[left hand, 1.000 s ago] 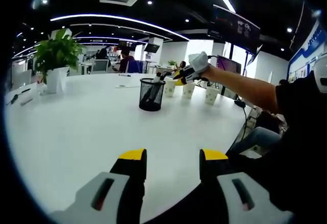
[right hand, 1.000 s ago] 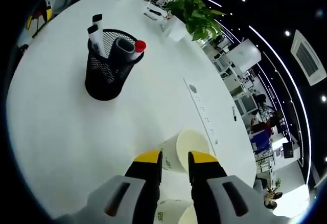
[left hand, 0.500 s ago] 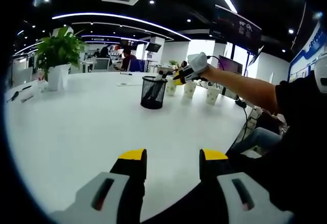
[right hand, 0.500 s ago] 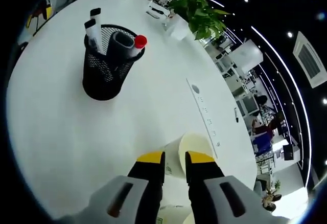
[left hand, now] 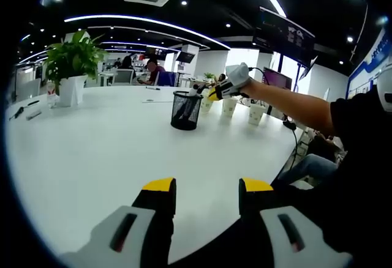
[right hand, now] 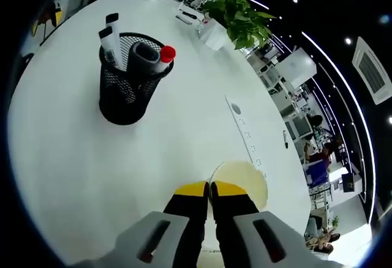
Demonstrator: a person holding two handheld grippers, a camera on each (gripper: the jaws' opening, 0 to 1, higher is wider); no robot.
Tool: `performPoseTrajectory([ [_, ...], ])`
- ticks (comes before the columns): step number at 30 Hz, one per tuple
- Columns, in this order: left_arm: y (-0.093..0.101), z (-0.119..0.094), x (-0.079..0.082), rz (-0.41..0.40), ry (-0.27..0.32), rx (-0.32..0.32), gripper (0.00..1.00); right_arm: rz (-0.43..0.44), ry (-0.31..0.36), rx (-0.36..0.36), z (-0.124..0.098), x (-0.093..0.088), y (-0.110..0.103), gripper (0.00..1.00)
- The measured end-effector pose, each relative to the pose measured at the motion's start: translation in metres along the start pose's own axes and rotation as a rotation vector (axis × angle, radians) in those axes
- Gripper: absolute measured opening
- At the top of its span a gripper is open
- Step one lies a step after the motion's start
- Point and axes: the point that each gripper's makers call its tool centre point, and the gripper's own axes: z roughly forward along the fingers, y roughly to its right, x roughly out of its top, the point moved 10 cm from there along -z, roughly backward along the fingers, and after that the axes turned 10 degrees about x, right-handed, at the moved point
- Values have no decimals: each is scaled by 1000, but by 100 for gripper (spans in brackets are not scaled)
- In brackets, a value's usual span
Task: Place the scattered laser pointers and whiteboard markers into the pen holder and stack the scattered paper cups together
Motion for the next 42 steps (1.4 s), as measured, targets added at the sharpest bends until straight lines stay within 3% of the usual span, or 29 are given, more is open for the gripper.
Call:
performPoseTrajectory([
  [13, -14, 2, 2, -1, 6, -1, 42, 9, 23, -3, -14, 3, -4, 6],
  [18, -11, 1, 2, 1, 7, -2, 42, 5, 24, -4, -16, 3, -4, 6],
  [26, 1, 0, 2, 10, 8, -8, 42, 46, 100, -8, -46, 10, -1, 6],
  [29, 2, 1, 2, 10, 8, -9, 42, 51, 112, -10, -51, 12, -5, 6],
  [30, 5, 2, 3, 14, 7, -14, 42, 65, 135, -16, -67, 17, -16, 6],
  [31, 7, 3, 3, 16, 7, -16, 42, 69, 144, -19, -68, 18, -15, 6],
  [42, 12, 5, 5, 25, 3, -26, 42, 120, 187, -66, -106, 6, -19, 6],
])
